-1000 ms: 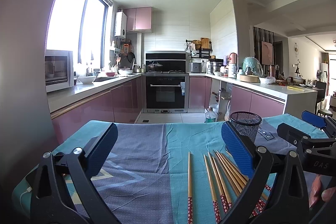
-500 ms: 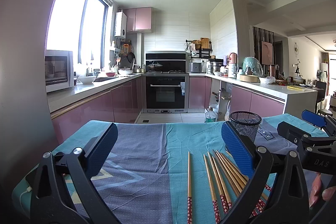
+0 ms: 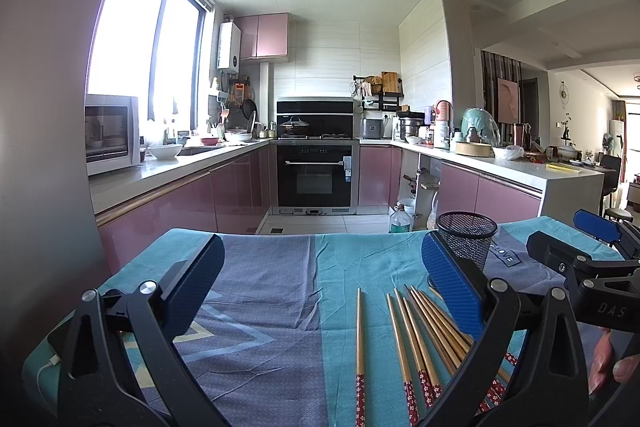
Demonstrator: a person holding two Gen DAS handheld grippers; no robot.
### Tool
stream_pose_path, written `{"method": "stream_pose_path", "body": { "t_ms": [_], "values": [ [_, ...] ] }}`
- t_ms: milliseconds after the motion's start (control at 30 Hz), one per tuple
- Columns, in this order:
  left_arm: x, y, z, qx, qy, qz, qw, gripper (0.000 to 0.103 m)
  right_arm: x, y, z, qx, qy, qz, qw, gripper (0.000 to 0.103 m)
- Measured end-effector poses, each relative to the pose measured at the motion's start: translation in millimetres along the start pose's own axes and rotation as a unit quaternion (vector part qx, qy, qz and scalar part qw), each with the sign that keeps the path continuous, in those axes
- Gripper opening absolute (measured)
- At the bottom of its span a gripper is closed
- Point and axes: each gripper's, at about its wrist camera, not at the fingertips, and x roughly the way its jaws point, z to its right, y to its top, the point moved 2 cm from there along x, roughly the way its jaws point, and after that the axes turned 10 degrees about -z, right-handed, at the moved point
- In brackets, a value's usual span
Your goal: Organize utensils
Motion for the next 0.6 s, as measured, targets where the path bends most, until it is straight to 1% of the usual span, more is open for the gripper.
{"method": "stream_pose_path", "body": {
  "t_ms": [600],
  "values": [
    [-0.3, -0.7, -0.1, 0.000, 0.000, 0.000, 1.0000, 0.097, -0.2, 0.2, -0.2, 0.002, 0.000, 0.001, 1.000, 0.096]
  ]
}}
